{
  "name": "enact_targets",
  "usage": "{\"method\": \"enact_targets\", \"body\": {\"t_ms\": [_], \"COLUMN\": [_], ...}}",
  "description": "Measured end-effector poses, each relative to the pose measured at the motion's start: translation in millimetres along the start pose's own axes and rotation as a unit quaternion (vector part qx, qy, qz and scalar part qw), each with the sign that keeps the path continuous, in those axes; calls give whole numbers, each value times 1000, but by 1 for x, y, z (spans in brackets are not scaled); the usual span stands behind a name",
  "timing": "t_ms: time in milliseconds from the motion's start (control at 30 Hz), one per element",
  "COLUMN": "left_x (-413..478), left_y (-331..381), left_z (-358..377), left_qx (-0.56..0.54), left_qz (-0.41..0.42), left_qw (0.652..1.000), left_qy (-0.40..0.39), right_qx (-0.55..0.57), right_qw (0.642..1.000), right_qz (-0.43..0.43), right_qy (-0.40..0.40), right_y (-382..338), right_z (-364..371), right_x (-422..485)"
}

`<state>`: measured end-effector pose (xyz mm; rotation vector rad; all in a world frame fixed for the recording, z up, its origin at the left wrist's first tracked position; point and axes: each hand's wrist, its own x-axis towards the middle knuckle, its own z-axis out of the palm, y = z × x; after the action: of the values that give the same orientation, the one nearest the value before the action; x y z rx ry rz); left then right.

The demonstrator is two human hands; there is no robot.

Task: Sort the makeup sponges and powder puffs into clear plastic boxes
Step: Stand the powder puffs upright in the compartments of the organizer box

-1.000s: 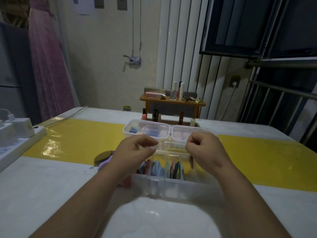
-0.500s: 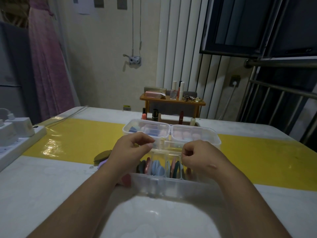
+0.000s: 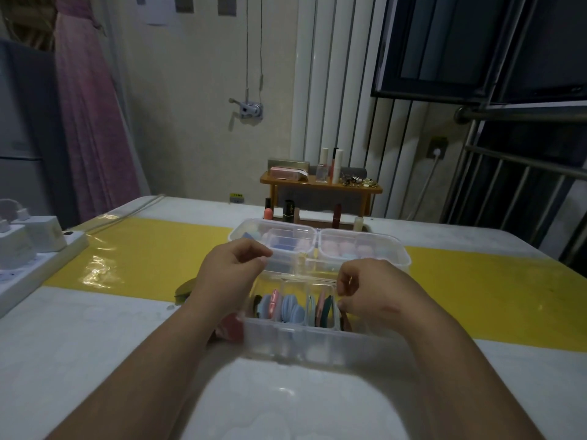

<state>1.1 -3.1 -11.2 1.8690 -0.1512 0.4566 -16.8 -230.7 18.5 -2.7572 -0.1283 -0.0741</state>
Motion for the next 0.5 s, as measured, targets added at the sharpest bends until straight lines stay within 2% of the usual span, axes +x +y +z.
{"method": "enact_targets", "body": {"t_ms": [67,200,333,500], "left_x": [2,4,9,14], "left_y": [-3,-6,-11,-19], "left_z": [-3,-12,-21,-28], "left_qx": [32,217,275,376], "left_qz": [-27,-45,-80,-70], "left_qw": [999,974,957,924], "left_qy": [28,43,40,21], "right_qx": [3,23,37,45], "right_qw": [1000,1000,999,999], "right_qz": [0,-4,-5,-10], "right_qy": [0,-3,-3,14], "right_y": [1,1,0,1], "right_z": [0,0,0,1], "right_x": [1,1,2,2]}}
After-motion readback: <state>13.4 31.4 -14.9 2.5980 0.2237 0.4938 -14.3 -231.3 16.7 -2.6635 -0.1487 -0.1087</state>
